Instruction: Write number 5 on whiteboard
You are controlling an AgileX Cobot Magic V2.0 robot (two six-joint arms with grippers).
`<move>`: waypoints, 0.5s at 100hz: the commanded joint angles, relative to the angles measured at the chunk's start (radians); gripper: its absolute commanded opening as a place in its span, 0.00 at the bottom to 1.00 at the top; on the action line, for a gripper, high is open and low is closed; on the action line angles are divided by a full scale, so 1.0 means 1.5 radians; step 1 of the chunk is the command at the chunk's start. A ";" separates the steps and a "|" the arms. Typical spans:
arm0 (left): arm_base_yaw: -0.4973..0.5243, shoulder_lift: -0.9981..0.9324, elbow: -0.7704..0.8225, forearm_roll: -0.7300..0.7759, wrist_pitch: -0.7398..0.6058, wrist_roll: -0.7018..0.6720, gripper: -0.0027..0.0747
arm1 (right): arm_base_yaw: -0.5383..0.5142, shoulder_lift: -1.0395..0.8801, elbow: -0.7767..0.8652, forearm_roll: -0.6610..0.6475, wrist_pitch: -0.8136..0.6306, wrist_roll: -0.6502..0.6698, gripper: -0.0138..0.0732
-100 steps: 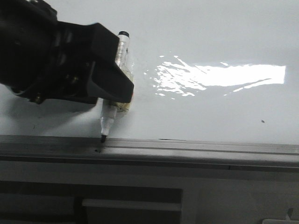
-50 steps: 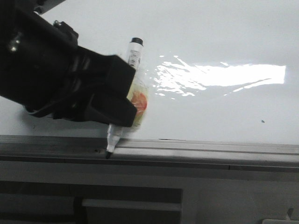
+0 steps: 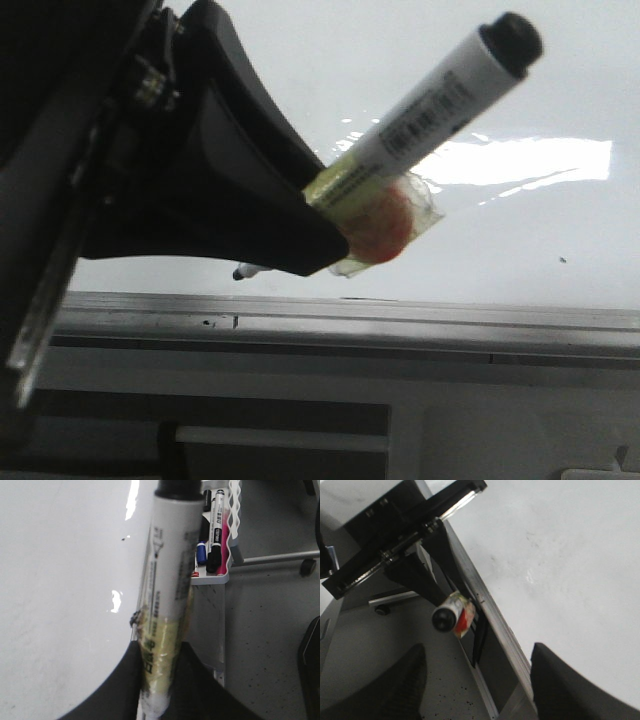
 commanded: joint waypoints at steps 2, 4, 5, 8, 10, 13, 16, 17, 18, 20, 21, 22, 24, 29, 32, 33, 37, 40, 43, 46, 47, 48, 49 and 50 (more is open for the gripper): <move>-0.015 -0.019 -0.023 0.042 -0.039 0.000 0.01 | 0.034 0.034 -0.033 0.023 -0.062 -0.021 0.63; -0.015 -0.019 -0.023 0.042 -0.041 0.000 0.01 | 0.046 0.040 -0.034 0.023 -0.067 -0.021 0.63; -0.015 -0.019 -0.023 0.042 -0.042 0.000 0.01 | 0.049 0.044 -0.036 0.023 -0.069 -0.021 0.63; -0.015 -0.019 -0.023 0.042 -0.044 0.000 0.01 | 0.061 0.050 -0.036 0.023 -0.075 -0.021 0.63; -0.015 -0.019 -0.023 0.042 -0.047 0.000 0.01 | 0.073 0.058 -0.038 0.023 -0.079 -0.021 0.63; -0.015 -0.019 -0.023 0.042 -0.048 0.000 0.01 | 0.085 0.065 -0.038 0.023 -0.086 -0.021 0.63; -0.015 -0.019 -0.023 0.042 -0.051 0.000 0.01 | 0.094 0.070 -0.038 0.023 -0.090 -0.021 0.63; -0.015 -0.019 -0.023 0.042 -0.051 0.000 0.01 | 0.102 0.074 -0.038 0.023 -0.093 -0.021 0.63; -0.015 -0.019 -0.023 0.042 -0.051 0.000 0.01 | 0.102 0.075 -0.038 0.023 -0.093 -0.021 0.63; -0.015 -0.019 -0.023 0.042 -0.053 0.000 0.01 | 0.113 0.080 -0.038 0.023 -0.098 -0.021 0.63; -0.015 -0.019 -0.023 0.042 -0.054 0.000 0.01 | 0.116 0.083 -0.038 0.023 -0.100 -0.021 0.63; -0.015 -0.019 -0.023 0.042 -0.054 0.000 0.01 | 0.122 0.085 -0.038 0.023 -0.100 -0.021 0.63; -0.015 -0.019 -0.023 0.042 -0.054 0.000 0.01 | 0.127 0.088 -0.038 0.023 -0.104 -0.021 0.63; -0.015 -0.019 -0.023 0.042 -0.055 0.000 0.01 | 0.143 0.099 -0.038 0.023 -0.113 -0.021 0.63; -0.015 -0.019 -0.023 0.042 -0.057 0.000 0.01 | 0.153 0.105 -0.038 0.023 -0.122 -0.021 0.63; -0.015 -0.019 -0.023 0.042 -0.057 0.000 0.01 | 0.154 0.107 -0.038 0.023 -0.124 -0.021 0.63; -0.015 -0.019 -0.023 0.042 -0.060 0.000 0.01 | 0.160 0.115 -0.038 0.023 -0.135 -0.021 0.63; -0.015 -0.019 -0.023 0.042 -0.061 0.000 0.01 | 0.160 0.124 -0.038 0.023 -0.146 -0.021 0.63; -0.015 -0.019 -0.023 0.041 -0.063 0.000 0.01 | 0.160 0.132 -0.038 0.023 -0.155 -0.021 0.63; -0.015 -0.019 -0.023 0.039 -0.067 0.000 0.01 | 0.160 0.139 -0.038 0.023 -0.163 -0.021 0.63; -0.015 -0.019 -0.023 0.039 -0.068 0.000 0.01 | 0.160 0.142 -0.038 0.023 -0.165 -0.021 0.63; -0.015 -0.019 -0.023 0.039 -0.068 0.000 0.01 | 0.160 0.146 -0.038 0.023 -0.168 -0.021 0.63; -0.015 -0.019 -0.023 0.039 -0.070 0.000 0.01 | 0.160 0.148 -0.038 0.023 -0.169 -0.021 0.63; -0.015 -0.019 -0.023 0.039 -0.070 0.000 0.01 | 0.159 0.150 -0.038 0.023 -0.172 -0.021 0.63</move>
